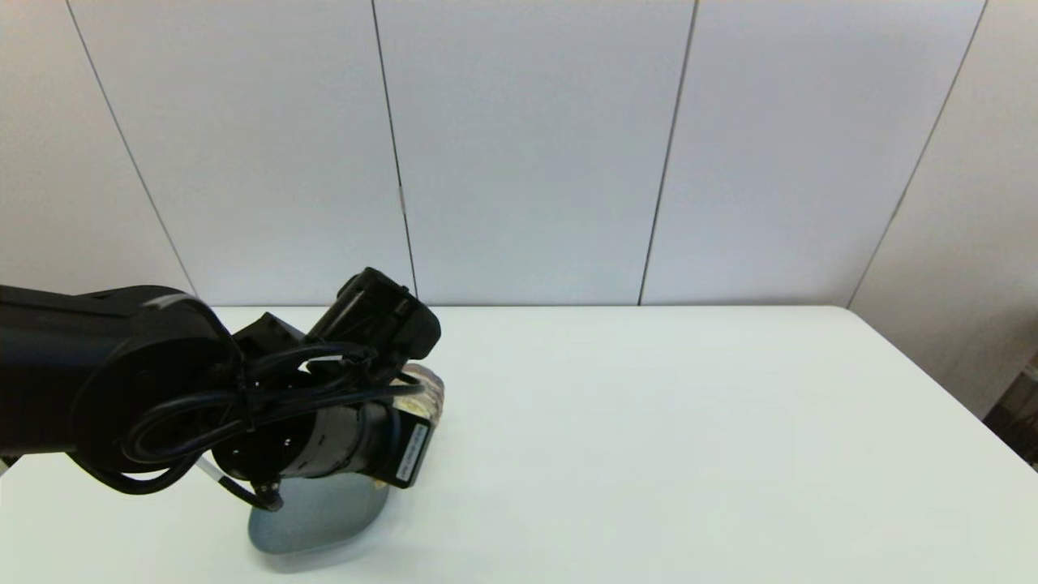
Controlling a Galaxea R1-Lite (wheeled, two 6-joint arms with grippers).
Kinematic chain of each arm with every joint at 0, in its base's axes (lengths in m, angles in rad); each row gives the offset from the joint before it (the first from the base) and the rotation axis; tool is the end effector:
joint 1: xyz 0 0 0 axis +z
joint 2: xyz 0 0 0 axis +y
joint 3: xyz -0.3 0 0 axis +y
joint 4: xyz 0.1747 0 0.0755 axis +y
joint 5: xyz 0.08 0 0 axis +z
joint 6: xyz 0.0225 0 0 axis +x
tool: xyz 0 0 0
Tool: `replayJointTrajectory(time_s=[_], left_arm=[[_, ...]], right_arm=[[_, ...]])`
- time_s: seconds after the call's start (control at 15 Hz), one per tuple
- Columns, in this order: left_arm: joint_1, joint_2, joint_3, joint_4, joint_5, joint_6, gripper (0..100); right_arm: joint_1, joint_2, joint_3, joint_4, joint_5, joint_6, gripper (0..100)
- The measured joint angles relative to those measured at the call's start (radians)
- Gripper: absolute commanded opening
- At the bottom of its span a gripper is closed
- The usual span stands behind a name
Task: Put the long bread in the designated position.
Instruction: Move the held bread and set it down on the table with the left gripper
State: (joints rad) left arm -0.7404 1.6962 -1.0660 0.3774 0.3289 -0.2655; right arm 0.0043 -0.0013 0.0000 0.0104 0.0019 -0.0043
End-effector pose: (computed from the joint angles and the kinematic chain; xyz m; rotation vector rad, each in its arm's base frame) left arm 0.2096 -0.1817 0.1700 0.2714 0.9067 -0.2548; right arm -0.0229 -0.0001 0.0744 -0.0043 0.0091 0.0062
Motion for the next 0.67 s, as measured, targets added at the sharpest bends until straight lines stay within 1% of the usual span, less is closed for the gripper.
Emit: replayJointTrajectory(time_s=[0.2, 0.47, 0.67], left_arm=[[-0.037, 0.004, 0.003, 0.001, -0.003, -0.003, 0], [-0.114, 0.017, 0.012, 0.004, -0.004, -0.021, 0], [-0.129, 0.034, 0.051, 0.000, -0.003, -0.023, 0]], right_arm=[[0.000, 0.000, 0.000, 0.000, 0.000, 0.000, 100], [0.000, 0.000, 0.000, 0.000, 0.000, 0.000, 100], [0.000, 0.000, 0.000, 0.000, 0.000, 0.000, 100]])
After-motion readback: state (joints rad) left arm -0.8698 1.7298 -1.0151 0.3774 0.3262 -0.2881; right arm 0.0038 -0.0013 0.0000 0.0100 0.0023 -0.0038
